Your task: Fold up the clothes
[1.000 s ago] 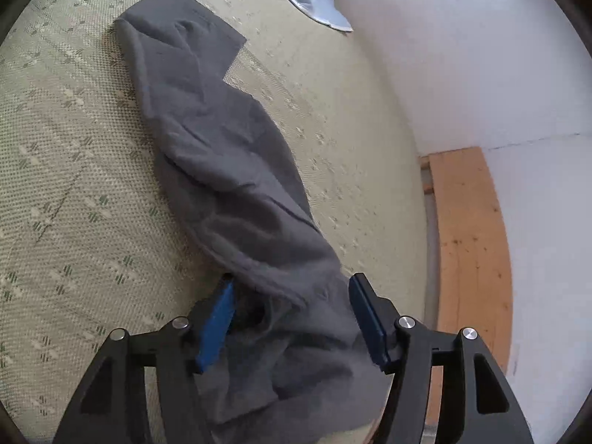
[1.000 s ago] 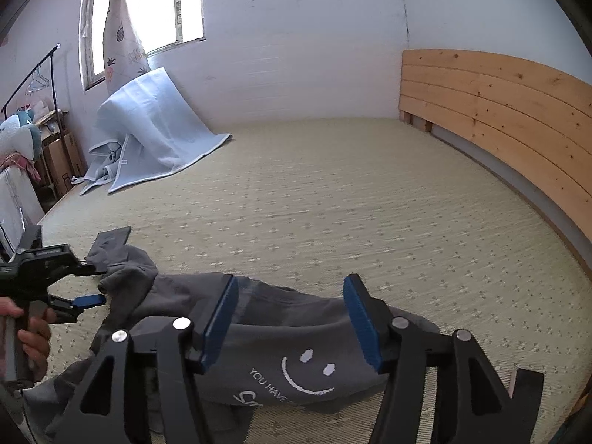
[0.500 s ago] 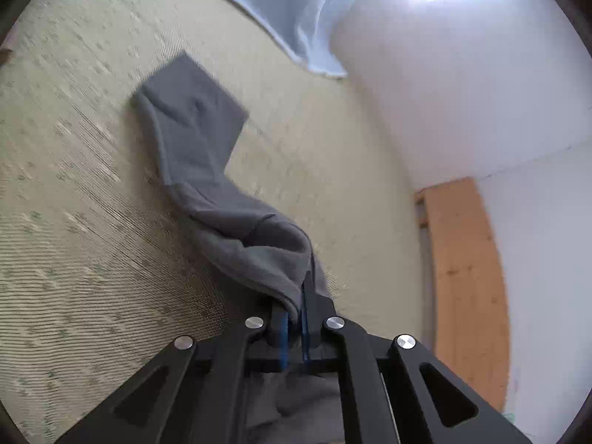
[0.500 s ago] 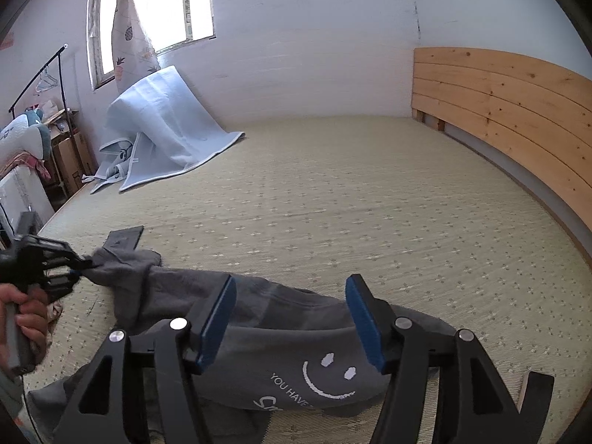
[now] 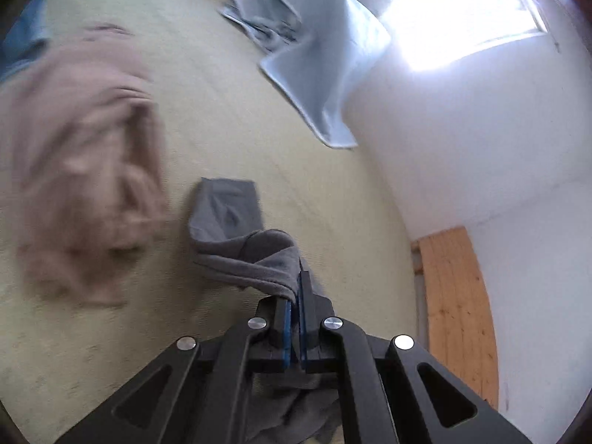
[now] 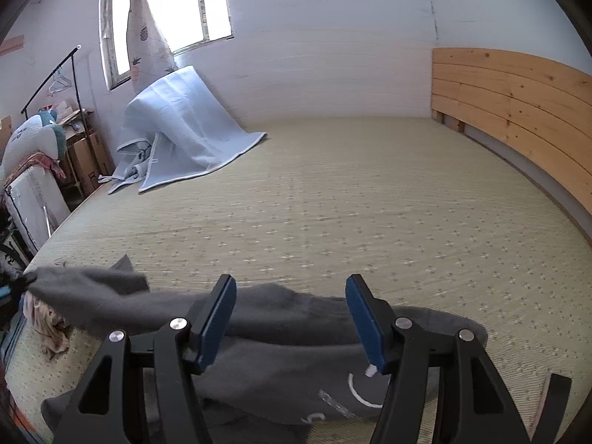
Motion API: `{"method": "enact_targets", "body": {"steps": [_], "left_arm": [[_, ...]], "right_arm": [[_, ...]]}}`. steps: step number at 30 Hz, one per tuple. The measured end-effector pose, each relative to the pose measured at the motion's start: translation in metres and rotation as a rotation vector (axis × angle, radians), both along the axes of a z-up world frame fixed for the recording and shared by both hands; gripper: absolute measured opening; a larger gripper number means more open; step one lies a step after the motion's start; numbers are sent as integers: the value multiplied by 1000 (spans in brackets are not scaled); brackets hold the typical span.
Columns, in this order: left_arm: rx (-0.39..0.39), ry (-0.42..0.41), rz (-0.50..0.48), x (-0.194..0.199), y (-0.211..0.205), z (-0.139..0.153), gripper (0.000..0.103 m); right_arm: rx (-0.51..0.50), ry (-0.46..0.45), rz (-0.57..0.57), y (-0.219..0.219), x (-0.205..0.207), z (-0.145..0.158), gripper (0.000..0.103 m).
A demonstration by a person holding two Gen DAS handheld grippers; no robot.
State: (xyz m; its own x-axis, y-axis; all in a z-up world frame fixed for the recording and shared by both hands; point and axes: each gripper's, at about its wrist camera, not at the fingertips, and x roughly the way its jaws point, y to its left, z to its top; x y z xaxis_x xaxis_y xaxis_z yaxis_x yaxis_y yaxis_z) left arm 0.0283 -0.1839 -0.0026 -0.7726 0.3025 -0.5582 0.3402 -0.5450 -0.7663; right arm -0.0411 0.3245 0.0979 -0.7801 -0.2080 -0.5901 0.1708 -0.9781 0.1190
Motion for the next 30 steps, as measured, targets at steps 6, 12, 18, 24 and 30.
{"method": "enact_targets", "body": {"steps": [6, 12, 18, 24, 30], "left_arm": [[-25, -128, -12, 57, 0, -32, 1], [-53, -367, -141, 93, 35, -70, 1], [-102, -401, -160, 105, 39, -75, 2], [-59, -326, -229, 88, 40, -62, 3], [-56, -271, -193, 90, 26, -48, 12]], "right_arm": [[-20, -10, 45, -22, -6, -2, 65], [-33, -67, 138, -47, -17, -9, 65], [-57, -155, 184, -66, -34, -27, 65], [-40, -279, 234, -96, -53, -58, 66], [60, -326, 250, -126, -58, -83, 66]]}}
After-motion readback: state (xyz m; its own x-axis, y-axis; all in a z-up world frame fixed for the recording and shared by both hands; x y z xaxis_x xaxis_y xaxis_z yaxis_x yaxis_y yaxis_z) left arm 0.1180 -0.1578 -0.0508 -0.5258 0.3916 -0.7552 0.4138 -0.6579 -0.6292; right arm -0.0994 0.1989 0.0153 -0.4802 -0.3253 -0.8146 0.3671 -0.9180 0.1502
